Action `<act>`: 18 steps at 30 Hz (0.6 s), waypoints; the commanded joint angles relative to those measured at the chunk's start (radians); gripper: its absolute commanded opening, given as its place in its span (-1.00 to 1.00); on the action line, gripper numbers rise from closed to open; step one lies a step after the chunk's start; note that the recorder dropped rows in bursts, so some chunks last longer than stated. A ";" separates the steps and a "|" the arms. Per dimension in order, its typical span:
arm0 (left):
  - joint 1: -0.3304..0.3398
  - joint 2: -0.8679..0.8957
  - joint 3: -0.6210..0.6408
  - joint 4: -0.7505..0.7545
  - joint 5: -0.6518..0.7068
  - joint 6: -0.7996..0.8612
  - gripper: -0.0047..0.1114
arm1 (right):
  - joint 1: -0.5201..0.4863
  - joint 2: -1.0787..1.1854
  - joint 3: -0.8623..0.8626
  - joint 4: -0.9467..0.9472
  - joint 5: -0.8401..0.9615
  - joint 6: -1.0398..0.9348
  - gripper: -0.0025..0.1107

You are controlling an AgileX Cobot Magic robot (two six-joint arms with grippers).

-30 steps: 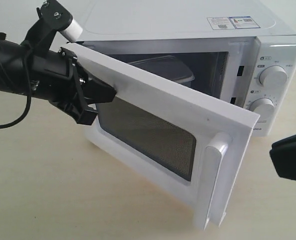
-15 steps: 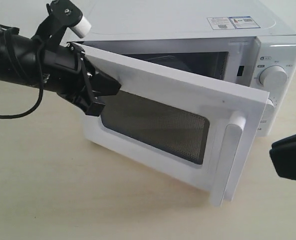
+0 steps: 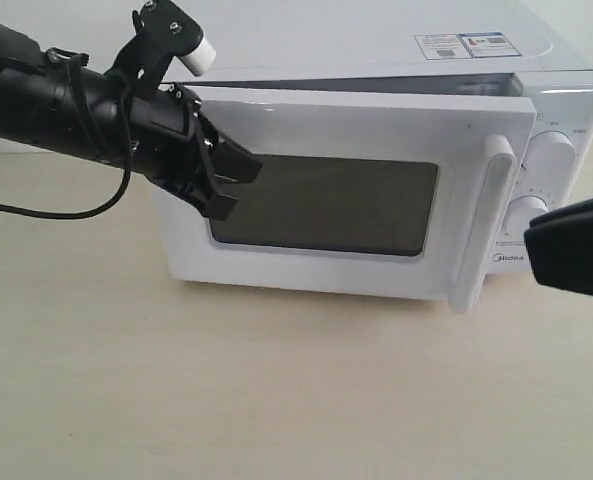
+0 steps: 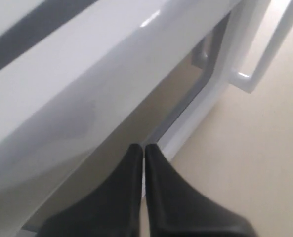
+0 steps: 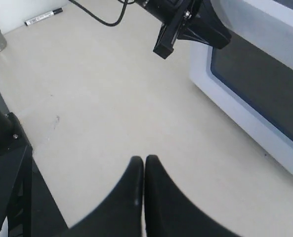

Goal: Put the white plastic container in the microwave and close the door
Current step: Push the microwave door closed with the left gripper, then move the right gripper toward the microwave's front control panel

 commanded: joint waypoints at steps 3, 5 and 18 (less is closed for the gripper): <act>-0.005 0.007 -0.025 -0.025 -0.018 0.020 -0.85 | 0.002 0.000 -0.002 0.005 -0.083 0.017 -0.96; -0.005 0.007 -0.033 -0.031 -0.008 0.020 -0.85 | 0.002 0.005 -0.002 0.005 -0.085 0.027 -0.96; -0.005 -0.105 -0.035 0.019 0.194 -0.040 -0.85 | 0.002 0.307 0.159 0.003 -0.638 0.163 -0.96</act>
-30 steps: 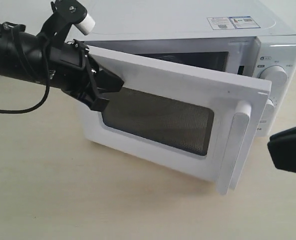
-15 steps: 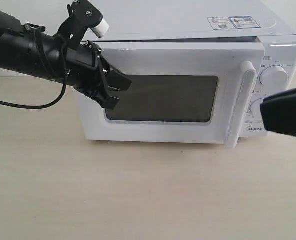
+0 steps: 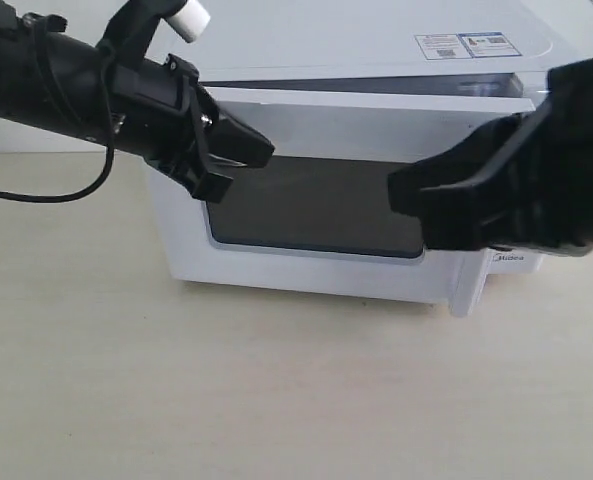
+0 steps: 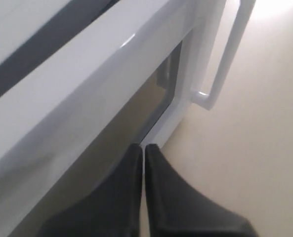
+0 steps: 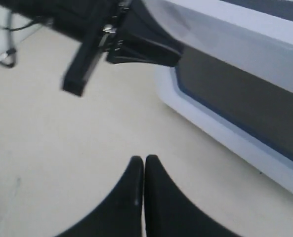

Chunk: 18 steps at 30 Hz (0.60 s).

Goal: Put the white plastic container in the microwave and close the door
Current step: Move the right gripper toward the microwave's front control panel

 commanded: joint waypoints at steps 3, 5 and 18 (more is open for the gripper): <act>-0.003 -0.108 -0.003 0.072 0.102 -0.078 -0.85 | 0.002 0.055 0.255 -0.003 -0.528 0.045 -0.96; -0.003 -0.132 -0.003 0.071 0.097 -0.099 -0.85 | 0.002 0.055 0.333 -0.003 -0.675 0.045 -0.96; -0.003 -0.149 -0.003 0.058 0.181 -0.163 -0.85 | 0.002 0.055 0.512 -0.046 -1.081 0.149 -0.96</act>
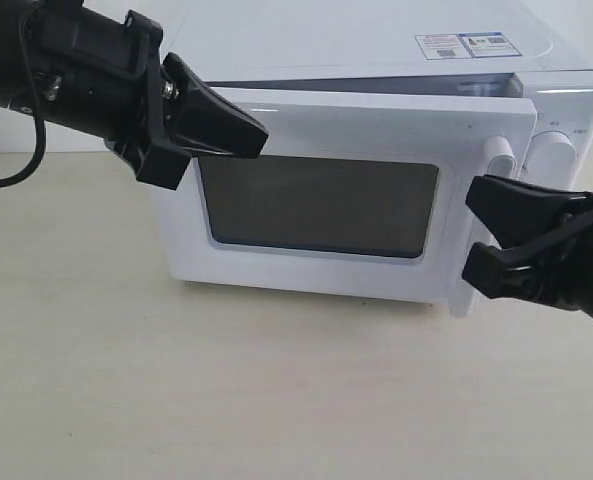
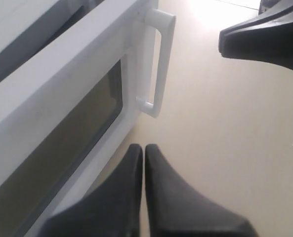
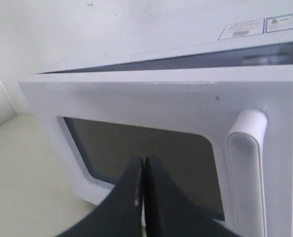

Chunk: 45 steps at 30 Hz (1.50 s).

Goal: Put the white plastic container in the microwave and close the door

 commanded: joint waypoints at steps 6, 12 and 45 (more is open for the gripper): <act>-0.005 -0.009 -0.003 -0.015 0.013 -0.018 -0.85 | 0.002 0.054 -0.025 -0.019 -0.097 0.024 -0.96; -0.005 -0.009 -0.003 -0.015 0.019 -0.040 -0.85 | 0.002 0.219 -0.081 -0.012 -0.190 0.040 -0.96; -0.005 -0.009 -0.003 0.003 0.028 -0.040 -0.85 | 0.002 0.575 -0.308 0.238 -0.358 -0.118 -0.96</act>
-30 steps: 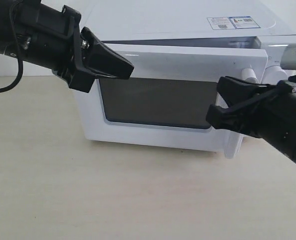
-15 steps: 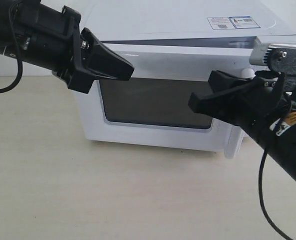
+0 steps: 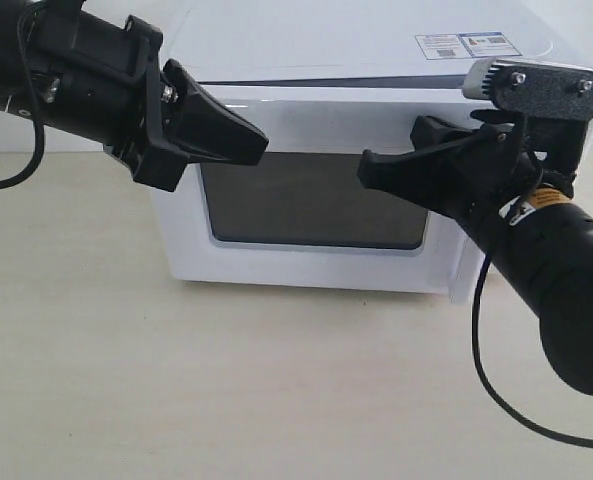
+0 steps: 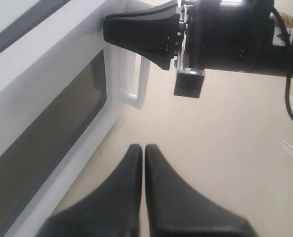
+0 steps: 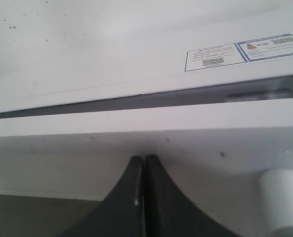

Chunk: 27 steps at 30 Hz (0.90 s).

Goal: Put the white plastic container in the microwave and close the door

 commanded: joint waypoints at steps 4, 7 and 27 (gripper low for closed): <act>-0.005 -0.009 -0.003 -0.004 0.000 -0.007 -0.85 | 0.002 0.056 -0.029 0.031 -0.045 -0.022 -0.96; -0.005 -0.009 -0.003 -0.004 0.000 -0.007 -0.85 | 0.002 0.072 -0.046 0.056 -0.047 -0.022 -0.96; -0.005 -0.009 -0.003 0.016 0.000 -0.007 -0.85 | 0.000 0.119 -0.152 0.125 -0.021 -0.106 -0.96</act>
